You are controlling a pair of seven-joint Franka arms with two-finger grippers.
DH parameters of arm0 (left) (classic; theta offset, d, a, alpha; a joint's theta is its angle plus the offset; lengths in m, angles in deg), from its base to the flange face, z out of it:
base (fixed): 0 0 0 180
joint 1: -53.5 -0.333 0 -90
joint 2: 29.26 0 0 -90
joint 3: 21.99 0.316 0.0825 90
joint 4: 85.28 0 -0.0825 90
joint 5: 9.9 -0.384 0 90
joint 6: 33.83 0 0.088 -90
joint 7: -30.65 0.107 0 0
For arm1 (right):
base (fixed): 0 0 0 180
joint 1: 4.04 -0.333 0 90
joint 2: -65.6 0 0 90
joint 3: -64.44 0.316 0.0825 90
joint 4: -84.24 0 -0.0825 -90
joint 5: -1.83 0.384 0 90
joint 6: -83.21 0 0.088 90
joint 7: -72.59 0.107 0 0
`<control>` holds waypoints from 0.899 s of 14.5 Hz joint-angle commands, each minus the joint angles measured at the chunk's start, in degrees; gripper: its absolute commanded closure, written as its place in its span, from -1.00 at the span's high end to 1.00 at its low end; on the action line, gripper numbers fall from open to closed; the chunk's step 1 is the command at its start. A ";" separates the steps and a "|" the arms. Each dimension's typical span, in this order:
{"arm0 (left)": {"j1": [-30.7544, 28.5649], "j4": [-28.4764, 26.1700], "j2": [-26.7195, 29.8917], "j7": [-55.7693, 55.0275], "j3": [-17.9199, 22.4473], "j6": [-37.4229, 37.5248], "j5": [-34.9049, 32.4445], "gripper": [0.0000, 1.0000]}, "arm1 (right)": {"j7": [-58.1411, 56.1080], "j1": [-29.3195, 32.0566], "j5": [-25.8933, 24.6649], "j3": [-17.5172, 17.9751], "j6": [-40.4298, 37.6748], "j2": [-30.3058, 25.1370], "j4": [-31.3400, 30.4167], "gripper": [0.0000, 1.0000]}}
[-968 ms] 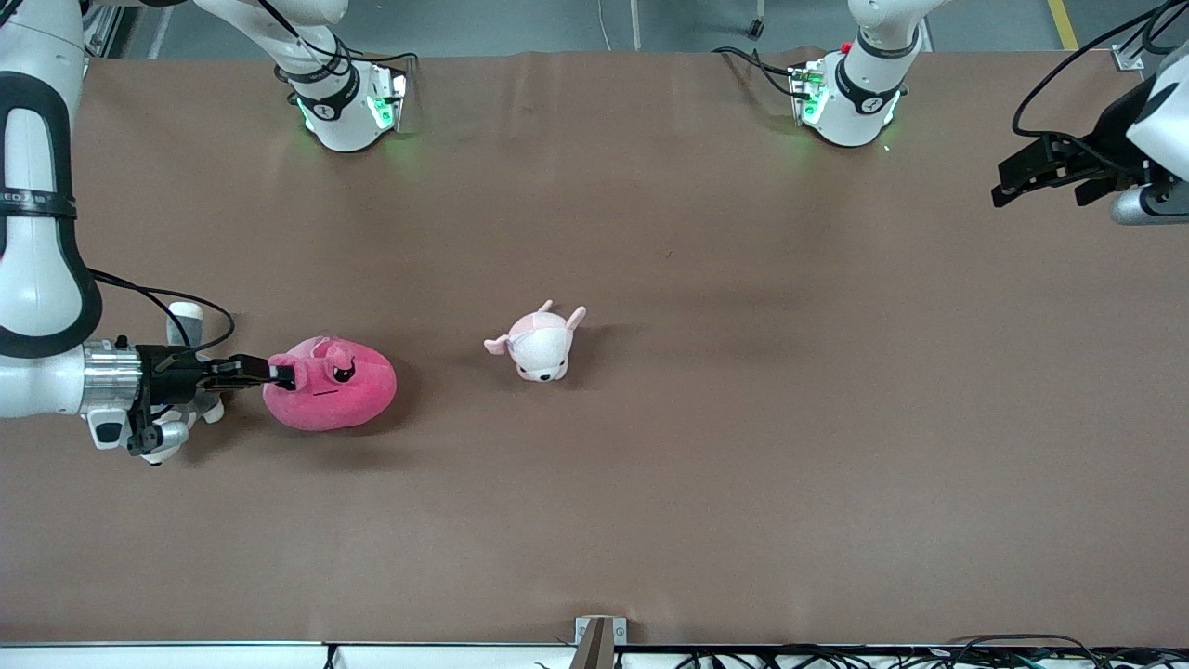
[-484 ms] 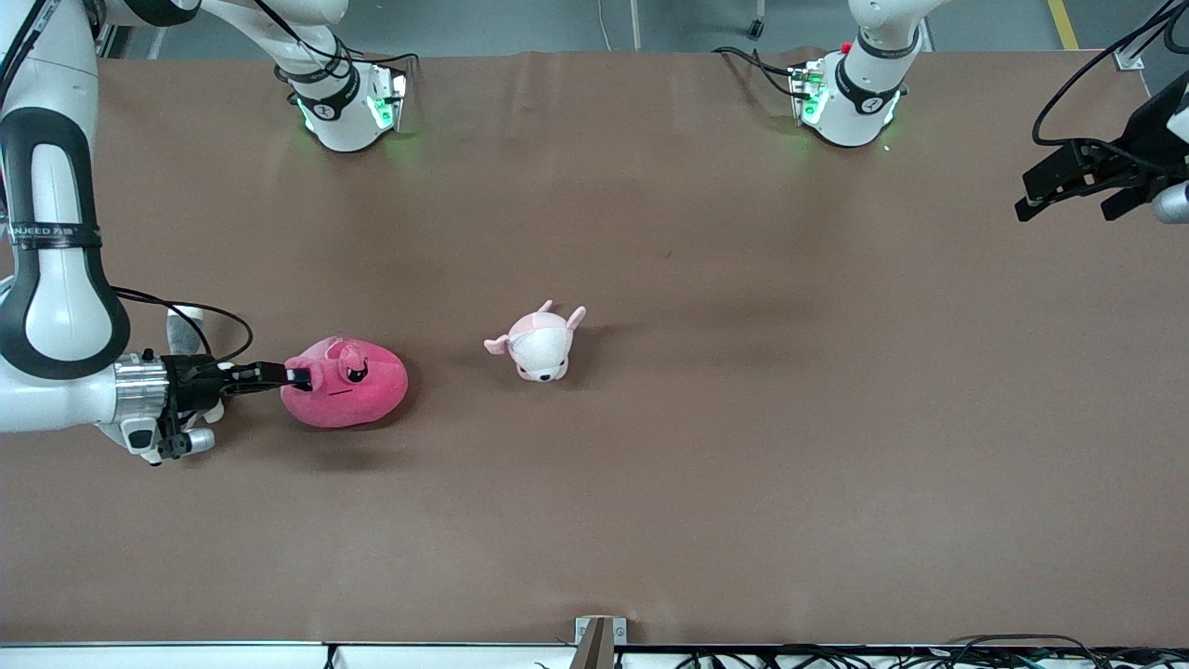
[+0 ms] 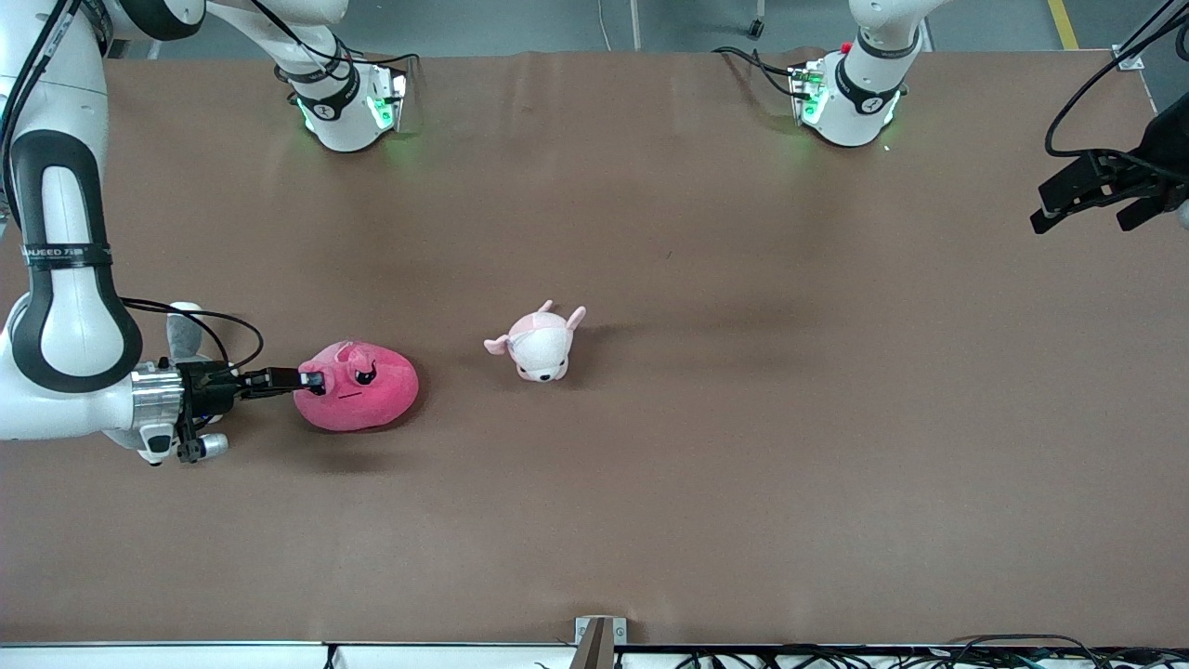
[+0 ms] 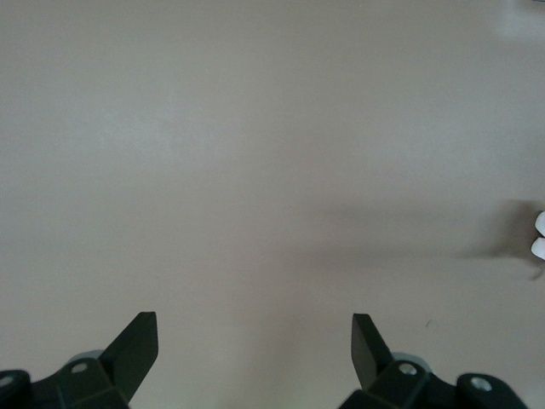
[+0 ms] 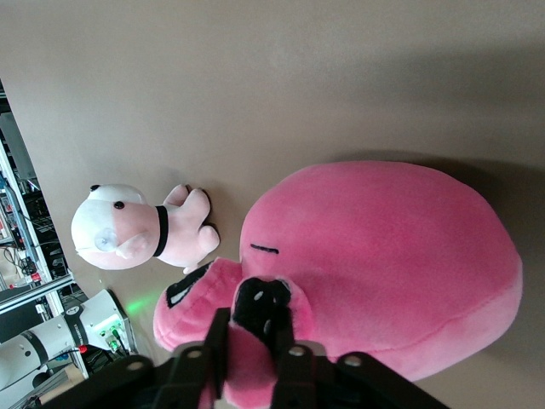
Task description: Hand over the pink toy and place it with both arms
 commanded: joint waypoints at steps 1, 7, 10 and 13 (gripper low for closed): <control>-0.32 -0.05 -0.08 0.84 -0.18 -0.50 -0.72 1.00 | 2.60 -0.05 -1.12 -0.25 -0.85 -0.86 3.78 1.00; -0.40 -0.13 -0.17 0.93 -0.09 -0.50 -0.81 1.00 | 22.02 -0.05 -18.70 -0.08 -5.85 -12.45 8.54 1.00; -0.14 -0.13 -0.35 0.93 0.00 -0.50 -0.72 1.00 | 24.85 -0.05 -31.06 -0.08 -5.60 -16.33 10.36 1.00; 2.39 -0.13 -0.43 1.02 3.06 -0.50 -0.63 1.00 | 24.42 0.13 -35.05 -0.26 -6.30 -18.17 13.89 1.00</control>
